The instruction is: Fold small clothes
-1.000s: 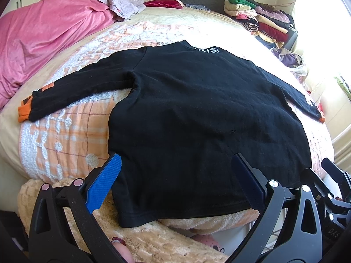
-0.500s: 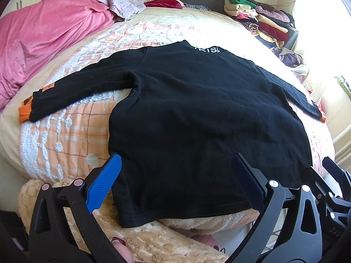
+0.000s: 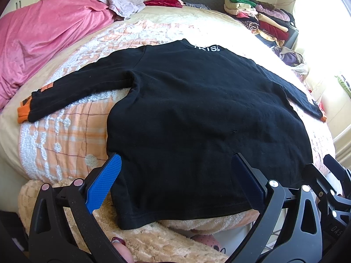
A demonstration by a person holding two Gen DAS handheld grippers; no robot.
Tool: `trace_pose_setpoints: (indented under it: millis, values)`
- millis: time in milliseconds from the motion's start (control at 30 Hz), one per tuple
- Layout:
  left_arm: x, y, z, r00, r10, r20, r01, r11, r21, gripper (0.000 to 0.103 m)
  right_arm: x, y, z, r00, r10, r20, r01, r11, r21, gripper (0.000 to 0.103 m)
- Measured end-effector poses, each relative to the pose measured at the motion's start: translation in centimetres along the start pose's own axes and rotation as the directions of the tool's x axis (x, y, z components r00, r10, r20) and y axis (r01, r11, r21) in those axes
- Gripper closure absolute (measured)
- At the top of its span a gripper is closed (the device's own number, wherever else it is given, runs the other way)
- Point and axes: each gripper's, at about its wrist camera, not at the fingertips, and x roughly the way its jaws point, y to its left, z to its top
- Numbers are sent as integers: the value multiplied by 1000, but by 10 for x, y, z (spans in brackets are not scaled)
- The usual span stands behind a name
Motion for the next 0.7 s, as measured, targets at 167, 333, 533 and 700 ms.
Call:
trace_pose_setpoints:
  millis: [167,333,533,700]
  values:
    - [2,-1,4,1000,-4,1,4,1000,-1,9,0,-1,4,1000,2,6,-2,1000,0,4]
    - [2,-2,15,999,-33,15,33,999,10,9,3,-5,9,1000,9,7,-9,1000,19,4]
    - [5,-7,34,999,-33,31,32,999,22,9,7,-11,19,1000,8,16,-8,999,37,4]
    - [10,-11,49,999,-39,28,38,999,21,9,11,-18,27,1000,7,19,-8,999,52,4]
